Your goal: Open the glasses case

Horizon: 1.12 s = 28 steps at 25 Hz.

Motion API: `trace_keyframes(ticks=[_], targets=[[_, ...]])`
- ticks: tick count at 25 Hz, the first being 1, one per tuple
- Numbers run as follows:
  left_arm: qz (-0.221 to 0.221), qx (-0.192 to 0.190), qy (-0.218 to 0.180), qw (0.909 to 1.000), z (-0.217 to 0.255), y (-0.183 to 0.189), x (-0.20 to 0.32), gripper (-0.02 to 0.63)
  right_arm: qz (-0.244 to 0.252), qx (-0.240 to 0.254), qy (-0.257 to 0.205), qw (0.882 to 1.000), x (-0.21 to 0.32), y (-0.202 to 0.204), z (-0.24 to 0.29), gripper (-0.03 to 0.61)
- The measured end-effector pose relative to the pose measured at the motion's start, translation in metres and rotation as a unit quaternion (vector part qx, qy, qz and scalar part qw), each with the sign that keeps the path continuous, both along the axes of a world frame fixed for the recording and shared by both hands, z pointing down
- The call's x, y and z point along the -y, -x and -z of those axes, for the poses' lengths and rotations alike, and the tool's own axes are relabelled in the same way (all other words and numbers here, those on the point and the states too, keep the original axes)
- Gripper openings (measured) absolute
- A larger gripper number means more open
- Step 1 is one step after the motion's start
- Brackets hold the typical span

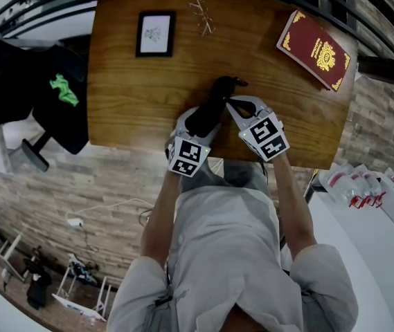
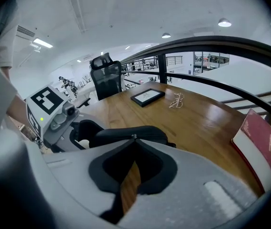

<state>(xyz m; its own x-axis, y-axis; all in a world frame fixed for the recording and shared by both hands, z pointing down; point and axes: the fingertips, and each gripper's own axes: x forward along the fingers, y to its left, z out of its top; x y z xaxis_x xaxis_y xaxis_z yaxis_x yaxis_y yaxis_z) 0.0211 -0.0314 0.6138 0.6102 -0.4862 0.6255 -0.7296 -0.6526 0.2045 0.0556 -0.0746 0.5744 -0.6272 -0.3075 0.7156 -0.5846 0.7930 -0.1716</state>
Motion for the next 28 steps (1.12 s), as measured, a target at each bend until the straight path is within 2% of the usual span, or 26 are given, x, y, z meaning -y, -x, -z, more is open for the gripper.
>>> trace_keyframes(ticks=[19,28], targets=[[-0.014,0.014,0.018,0.9996,-0.015,0.003,-0.006,0.299,-0.005,-0.019,0.005,1.000,0.025,-0.009,-0.009,0.003],[-0.017,0.008,0.025,0.9995,-0.018,0.004,-0.007,0.299,-0.001,-0.029,0.010,1.000,0.032,-0.011,-0.012,0.003]])
